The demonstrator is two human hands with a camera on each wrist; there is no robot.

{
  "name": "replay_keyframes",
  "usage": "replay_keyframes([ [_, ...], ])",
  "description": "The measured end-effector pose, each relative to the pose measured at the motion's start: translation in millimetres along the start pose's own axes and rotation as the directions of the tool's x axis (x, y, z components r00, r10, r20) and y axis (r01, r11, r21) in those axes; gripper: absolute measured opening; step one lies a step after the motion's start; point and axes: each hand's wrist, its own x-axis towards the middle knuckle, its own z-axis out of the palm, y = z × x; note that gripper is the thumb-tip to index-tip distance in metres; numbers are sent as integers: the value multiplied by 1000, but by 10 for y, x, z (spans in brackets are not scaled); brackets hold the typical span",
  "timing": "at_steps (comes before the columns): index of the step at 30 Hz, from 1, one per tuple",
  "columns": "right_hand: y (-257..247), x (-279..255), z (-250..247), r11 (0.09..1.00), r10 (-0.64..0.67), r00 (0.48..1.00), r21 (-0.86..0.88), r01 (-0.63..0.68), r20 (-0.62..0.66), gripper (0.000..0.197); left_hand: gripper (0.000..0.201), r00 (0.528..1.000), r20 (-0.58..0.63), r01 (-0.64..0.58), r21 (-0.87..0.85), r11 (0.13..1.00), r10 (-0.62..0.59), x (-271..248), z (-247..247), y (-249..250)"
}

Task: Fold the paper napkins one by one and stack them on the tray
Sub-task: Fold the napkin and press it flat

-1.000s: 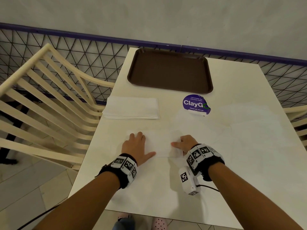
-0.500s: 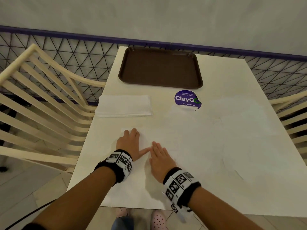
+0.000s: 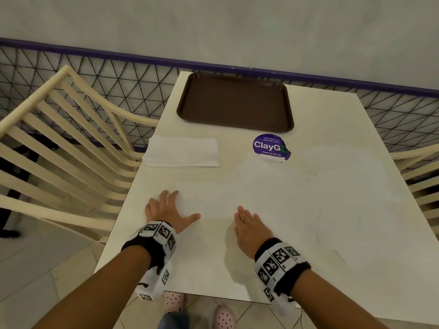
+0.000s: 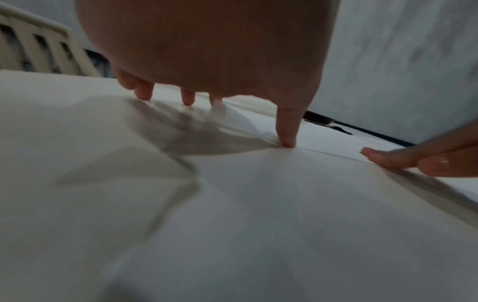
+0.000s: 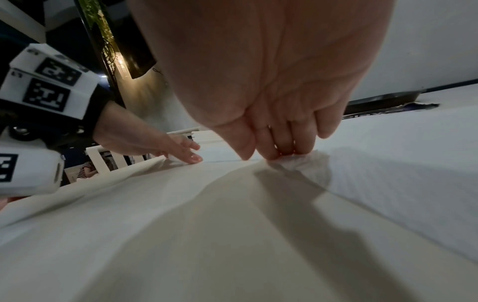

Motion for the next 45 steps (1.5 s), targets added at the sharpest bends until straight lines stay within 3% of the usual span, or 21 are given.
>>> replay_keyframes([
  [8,71,44,-116,990,-61,998,-124,59,-10,49,80,970,16,242,-195,950,-244,-110,-56,-163],
  [11,77,68,-190,988,-65,998,-142,64,-5,45,71,960,-116,224,-223,949,-254,-157,-86,-122],
  [13,76,78,-241,990,-66,998,-127,65,-5,43,68,965,-244,66,-125,990,-95,-175,-59,-42],
  [15,74,75,-296,992,-62,998,-107,59,-21,41,61,949,-219,-233,-3,972,227,-216,-23,122],
  [17,65,67,-356,994,-57,997,-92,52,-43,39,59,832,-116,-528,130,839,542,-243,20,292],
  [18,56,58,-389,996,-49,998,-81,45,-51,38,57,782,-86,-599,171,782,617,-213,75,352],
  [21,31,45,-459,998,-34,996,-55,30,-81,37,32,697,13,-687,296,663,717,-202,193,440],
  [23,14,42,-466,998,-28,996,-62,23,-90,36,47,666,14,-708,325,627,746,-212,280,457],
  [24,13,37,-466,997,-30,995,-73,23,-91,35,54,665,-13,-700,335,630,746,-202,315,421],
  [27,24,15,-454,993,-52,995,-107,42,-90,32,78,728,-61,-631,330,702,683,-224,303,221],
  [30,17,13,-473,990,-72,992,-127,59,-101,31,79,777,-97,-567,322,758,622,-250,252,-88],
  [31,7,24,-481,989,-75,992,-134,61,-105,30,78,774,-109,-574,297,763,624,-229,254,-168],
  [33,-23,43,-505,986,-83,990,-156,66,-110,30,64,787,-109,-571,246,783,608,-179,197,-253],
  [35,-60,66,-519,983,-93,990,-168,75,-103,33,22,785,-125,-559,280,780,607,-199,8,-166],
  [36,-82,78,-526,982,-98,990,-170,80,-97,34,21,796,-95,-552,290,782,598,-176,-51,-106],
  [39,-148,124,-539,979,-102,992,-182,87,-76,38,50,834,117,-548,290,785,539,-76,-140,61],
  [43,-215,198,-528,975,-91,994,-208,76,-60,43,59,862,159,-501,422,756,482,-31,-167,281],
  [45,-257,221,-517,976,-73,996,-208,59,-58,43,60,824,115,-531,499,684,555,1,-134,335],
])
